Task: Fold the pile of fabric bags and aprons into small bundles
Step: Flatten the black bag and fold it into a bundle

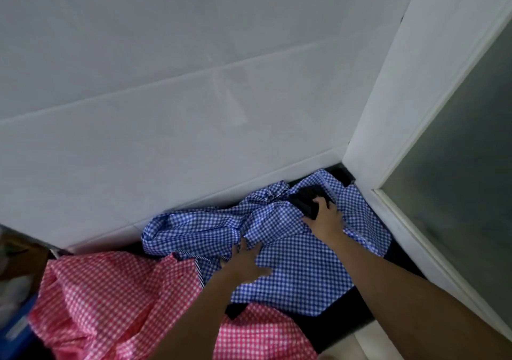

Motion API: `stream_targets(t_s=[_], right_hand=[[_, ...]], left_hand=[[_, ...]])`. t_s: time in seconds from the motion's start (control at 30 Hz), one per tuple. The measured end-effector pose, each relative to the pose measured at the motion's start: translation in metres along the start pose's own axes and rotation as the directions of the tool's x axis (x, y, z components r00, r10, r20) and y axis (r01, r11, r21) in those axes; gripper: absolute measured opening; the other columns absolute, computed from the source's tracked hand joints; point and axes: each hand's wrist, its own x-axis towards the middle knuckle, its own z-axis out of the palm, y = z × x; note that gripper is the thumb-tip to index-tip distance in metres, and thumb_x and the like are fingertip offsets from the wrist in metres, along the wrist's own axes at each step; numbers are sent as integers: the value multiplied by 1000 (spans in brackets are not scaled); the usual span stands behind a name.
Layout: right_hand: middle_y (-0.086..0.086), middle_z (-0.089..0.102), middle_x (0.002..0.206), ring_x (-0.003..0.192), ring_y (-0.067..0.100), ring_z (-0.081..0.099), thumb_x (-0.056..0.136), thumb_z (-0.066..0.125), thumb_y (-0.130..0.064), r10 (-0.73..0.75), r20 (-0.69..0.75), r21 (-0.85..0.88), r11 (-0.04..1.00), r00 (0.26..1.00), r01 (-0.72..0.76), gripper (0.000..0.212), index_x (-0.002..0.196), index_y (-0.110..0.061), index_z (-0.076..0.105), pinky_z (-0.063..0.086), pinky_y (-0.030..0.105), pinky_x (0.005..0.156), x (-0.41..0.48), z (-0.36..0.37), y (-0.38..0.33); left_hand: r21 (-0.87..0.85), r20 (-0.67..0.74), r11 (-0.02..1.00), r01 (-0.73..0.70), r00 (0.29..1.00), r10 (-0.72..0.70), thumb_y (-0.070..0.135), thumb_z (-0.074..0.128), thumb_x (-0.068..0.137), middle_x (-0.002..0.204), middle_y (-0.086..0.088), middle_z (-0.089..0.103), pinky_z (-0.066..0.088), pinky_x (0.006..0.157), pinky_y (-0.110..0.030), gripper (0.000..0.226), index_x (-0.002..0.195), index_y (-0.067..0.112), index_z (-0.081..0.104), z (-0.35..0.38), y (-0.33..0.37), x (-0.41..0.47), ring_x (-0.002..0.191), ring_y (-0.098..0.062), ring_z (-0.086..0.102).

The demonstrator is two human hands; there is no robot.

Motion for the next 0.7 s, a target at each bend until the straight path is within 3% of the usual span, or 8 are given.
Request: stream_targets(t_s=[0.23,0.3,0.4,0.5,0.53,0.6,0.63,0.7], right_hand=[[18,60,117,104,37,59,92,59,-20,-126,-159,4,992,979,128,39,126,-8,44,46,41,80,9,-20,10],[19,60,120,108,37,58,94,58,-19,-102,-178,8,994,979,105,44,132,-5,42,45,39,82,8,-30,10],[22,58,121,109,36,56,94,57,-16,-5,-172,202,979,985,40,38,127,0,48,43,34,83,6,-38,16],[21,52,130,115,40,54,97,50,-8,108,-15,646,760,994,-73,36,132,-1,45,52,45,85,-10,-42,18],[20,50,133,116,40,53,98,47,-6,92,32,757,648,995,-84,38,135,-3,43,55,42,79,-19,-44,17],[20,52,132,106,34,59,99,44,-6,22,62,843,534,998,-64,37,137,-3,42,59,32,65,-37,-50,14],[18,56,127,97,29,63,100,43,-6,-13,76,862,503,997,-59,36,136,-3,43,59,29,61,-48,-56,12],[11,65,113,84,19,69,99,46,-10,-90,99,902,429,991,-52,36,135,-6,46,58,27,61,-66,-67,5]], left_hand=[[-74,28,995,-67,997,69,59,44,92,159,-8,-17,5,116,-52,82,154,25,1,-10,-8,-1,145,-36,-14],[-75,40,995,-67,997,70,62,43,91,159,-7,-15,8,118,-52,84,154,25,3,-10,-10,1,146,-36,-9],[-104,50,993,-47,997,53,66,44,88,160,-7,-8,13,118,-49,86,153,24,8,-14,-9,5,147,-34,2],[-216,57,976,7,998,5,64,42,90,151,-9,34,30,111,-40,72,143,16,40,-27,3,1,133,-28,39],[-275,43,961,28,999,-17,63,43,90,127,-6,54,39,99,-35,58,120,16,58,-33,10,-4,111,-23,55],[-329,-72,944,38,995,-65,61,48,90,78,0,51,41,74,-31,46,74,18,52,-46,25,-16,67,-10,48],[-342,-134,940,14,989,-64,59,50,89,76,-2,53,43,73,-31,46,73,16,51,-49,31,-18,63,-10,47],[-534,-182,839,-101,983,3,57,54,88,103,-7,67,48,85,-34,44,94,14,61,-50,42,-18,83,-14,61]])
